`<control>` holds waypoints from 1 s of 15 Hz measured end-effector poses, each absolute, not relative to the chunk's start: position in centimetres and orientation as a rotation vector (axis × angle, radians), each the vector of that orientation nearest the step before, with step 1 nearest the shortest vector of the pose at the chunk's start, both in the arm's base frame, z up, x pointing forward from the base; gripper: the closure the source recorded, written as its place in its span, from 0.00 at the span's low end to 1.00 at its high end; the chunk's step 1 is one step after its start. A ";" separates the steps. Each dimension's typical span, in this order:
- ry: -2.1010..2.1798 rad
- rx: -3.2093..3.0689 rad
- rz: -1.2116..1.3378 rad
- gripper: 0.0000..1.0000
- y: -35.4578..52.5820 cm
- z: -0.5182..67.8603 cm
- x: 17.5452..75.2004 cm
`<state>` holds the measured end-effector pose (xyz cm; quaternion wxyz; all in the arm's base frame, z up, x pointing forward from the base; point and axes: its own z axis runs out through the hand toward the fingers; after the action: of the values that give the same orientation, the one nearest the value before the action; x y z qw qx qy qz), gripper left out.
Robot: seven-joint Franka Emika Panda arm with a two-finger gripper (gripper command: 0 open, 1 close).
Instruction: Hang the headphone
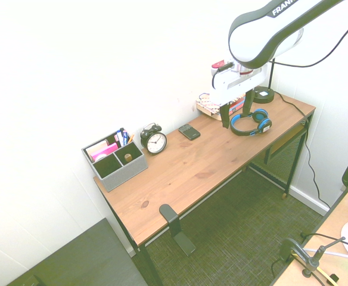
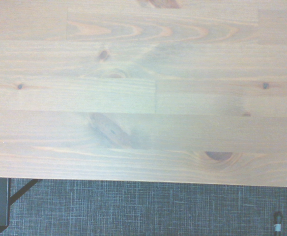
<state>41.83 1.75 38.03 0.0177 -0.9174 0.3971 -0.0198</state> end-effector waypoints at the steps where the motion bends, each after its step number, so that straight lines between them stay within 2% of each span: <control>1: 1.236 -2.851 -0.059 0.00 1.7 38.0 41.8; 7: 1.449 -2.763 -0.169 0.00 -3.1 36.7 46.0; 11: 1.543 -2.740 -0.294 0.00 -6.9 31.5 49.7; 15: 1.639 -2.700 -0.263 0.00 -10.5 25.9 50.6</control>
<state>50.62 -10.46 25.87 -0.0139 -0.8517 0.5172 -0.0829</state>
